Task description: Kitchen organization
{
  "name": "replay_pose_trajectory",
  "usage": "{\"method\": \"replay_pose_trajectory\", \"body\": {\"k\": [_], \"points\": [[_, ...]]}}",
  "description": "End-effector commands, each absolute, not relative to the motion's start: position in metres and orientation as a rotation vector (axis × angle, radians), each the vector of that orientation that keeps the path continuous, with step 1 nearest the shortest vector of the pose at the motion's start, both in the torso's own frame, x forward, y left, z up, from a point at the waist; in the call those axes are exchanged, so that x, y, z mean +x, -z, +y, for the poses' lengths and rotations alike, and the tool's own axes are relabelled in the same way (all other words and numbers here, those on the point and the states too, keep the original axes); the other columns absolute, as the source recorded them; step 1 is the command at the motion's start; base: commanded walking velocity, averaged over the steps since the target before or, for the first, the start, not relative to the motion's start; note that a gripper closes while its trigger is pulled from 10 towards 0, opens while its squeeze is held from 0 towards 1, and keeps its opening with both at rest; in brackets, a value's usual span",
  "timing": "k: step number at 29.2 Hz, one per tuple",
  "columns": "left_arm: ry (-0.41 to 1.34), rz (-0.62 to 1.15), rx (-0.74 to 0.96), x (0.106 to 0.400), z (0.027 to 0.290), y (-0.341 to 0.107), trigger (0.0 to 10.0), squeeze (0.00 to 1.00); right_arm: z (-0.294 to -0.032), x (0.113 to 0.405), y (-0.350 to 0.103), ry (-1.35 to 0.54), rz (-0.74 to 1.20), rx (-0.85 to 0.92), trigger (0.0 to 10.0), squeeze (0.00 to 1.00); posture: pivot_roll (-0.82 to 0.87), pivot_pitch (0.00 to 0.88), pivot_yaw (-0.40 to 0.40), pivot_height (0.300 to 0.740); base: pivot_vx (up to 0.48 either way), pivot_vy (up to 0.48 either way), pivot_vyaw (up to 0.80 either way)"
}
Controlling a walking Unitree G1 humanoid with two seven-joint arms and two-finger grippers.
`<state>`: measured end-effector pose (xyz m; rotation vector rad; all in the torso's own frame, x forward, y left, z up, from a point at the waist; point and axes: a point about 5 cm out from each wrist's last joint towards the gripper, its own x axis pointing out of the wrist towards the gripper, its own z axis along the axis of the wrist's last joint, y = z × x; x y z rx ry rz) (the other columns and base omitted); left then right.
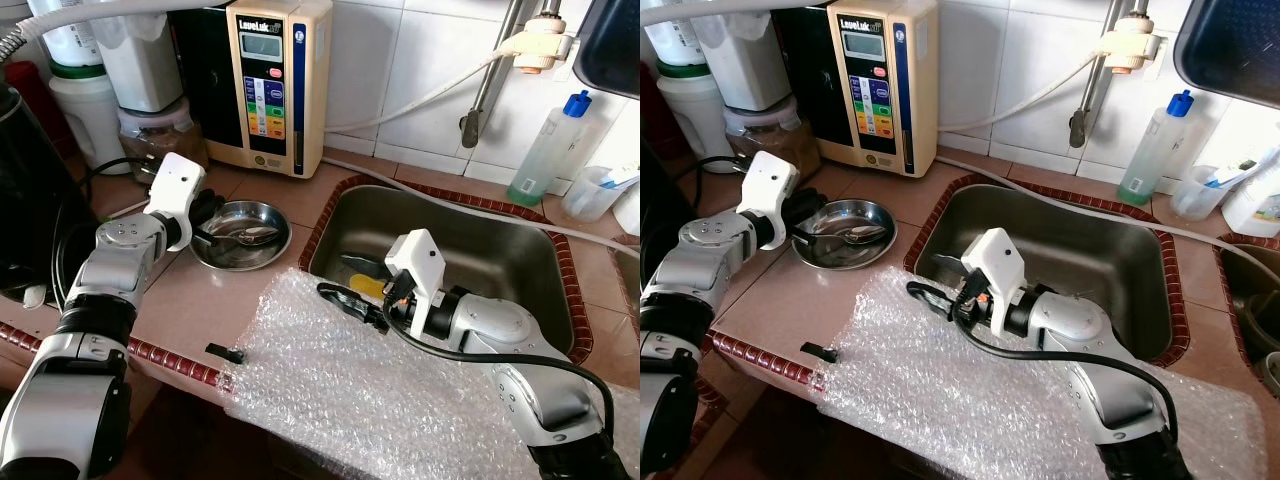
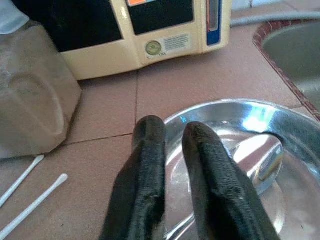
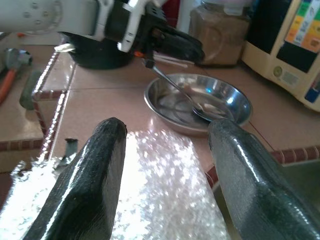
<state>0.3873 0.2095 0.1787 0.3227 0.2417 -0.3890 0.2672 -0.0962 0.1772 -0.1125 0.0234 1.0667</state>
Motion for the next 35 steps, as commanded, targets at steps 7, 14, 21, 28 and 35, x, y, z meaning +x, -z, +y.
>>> {"method": "replay_pose_trajectory", "body": {"k": [7,14,21,28,35], "points": [[0.413,0.335,0.412,0.392,0.207,-0.171,10.0,1.00,-0.091,0.261,-0.176,-1.088,0.034,-0.121,10.0,0.00,0.01,0.000,0.013,0.740,0.000,0.000,0.00],[0.407,0.358,0.456,0.394,0.207,-0.167,10.0,1.00,-0.091,0.257,-0.175,-1.082,0.042,-0.123,10.0,0.00,0.00,0.000,0.021,0.740,0.000,0.000,0.00],[0.392,0.366,0.474,0.395,0.208,-0.165,10.0,1.00,-0.092,0.254,-0.174,-1.078,0.052,-0.121,10.0,0.00,-0.01,0.000,0.024,0.740,0.000,0.000,0.00],[0.343,0.367,0.519,0.395,0.214,-0.165,10.0,1.00,-0.093,0.253,-0.173,-1.073,0.058,-0.121,10.0,0.00,-0.01,0.000,0.023,0.740,0.000,0.000,0.00],[0.399,0.483,0.512,0.388,0.216,-0.147,6.8,0.00,-0.093,0.254,-0.173,-1.069,0.062,-0.123,10.0,0.00,-0.01,0.000,0.023,0.740,0.000,0.000,0.00]]}}
